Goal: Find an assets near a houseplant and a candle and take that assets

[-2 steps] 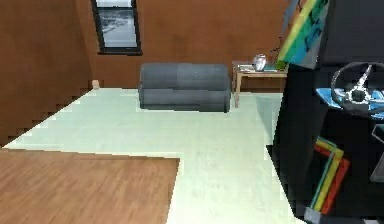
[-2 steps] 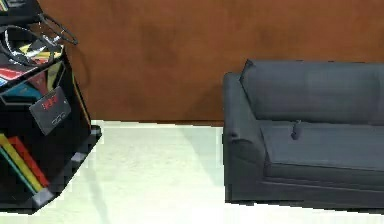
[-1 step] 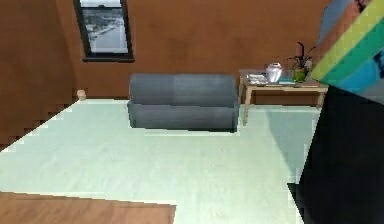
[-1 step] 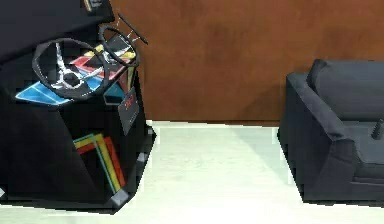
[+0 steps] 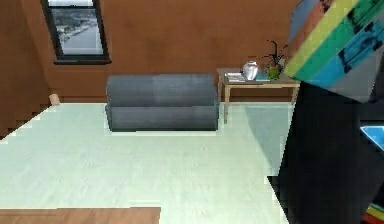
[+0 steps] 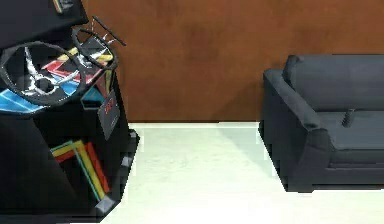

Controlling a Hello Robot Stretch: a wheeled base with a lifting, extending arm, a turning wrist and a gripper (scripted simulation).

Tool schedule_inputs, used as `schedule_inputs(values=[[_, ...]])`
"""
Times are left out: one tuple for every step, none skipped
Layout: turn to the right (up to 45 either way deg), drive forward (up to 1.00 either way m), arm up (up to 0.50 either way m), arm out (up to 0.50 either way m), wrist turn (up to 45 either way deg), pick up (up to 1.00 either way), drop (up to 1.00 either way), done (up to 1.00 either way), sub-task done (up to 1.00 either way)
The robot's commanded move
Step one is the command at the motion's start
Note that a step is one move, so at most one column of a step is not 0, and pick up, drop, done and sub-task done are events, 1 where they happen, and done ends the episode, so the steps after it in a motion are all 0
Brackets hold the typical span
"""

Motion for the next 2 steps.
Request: schedule_inputs(values=[[0.0,1.00,0.00,0.00,0.0,0.00,0.00,0.00,0.00],[3.0,0.00,0.00,0.00,0.0,0.00,0.00,0.00,0.00]])
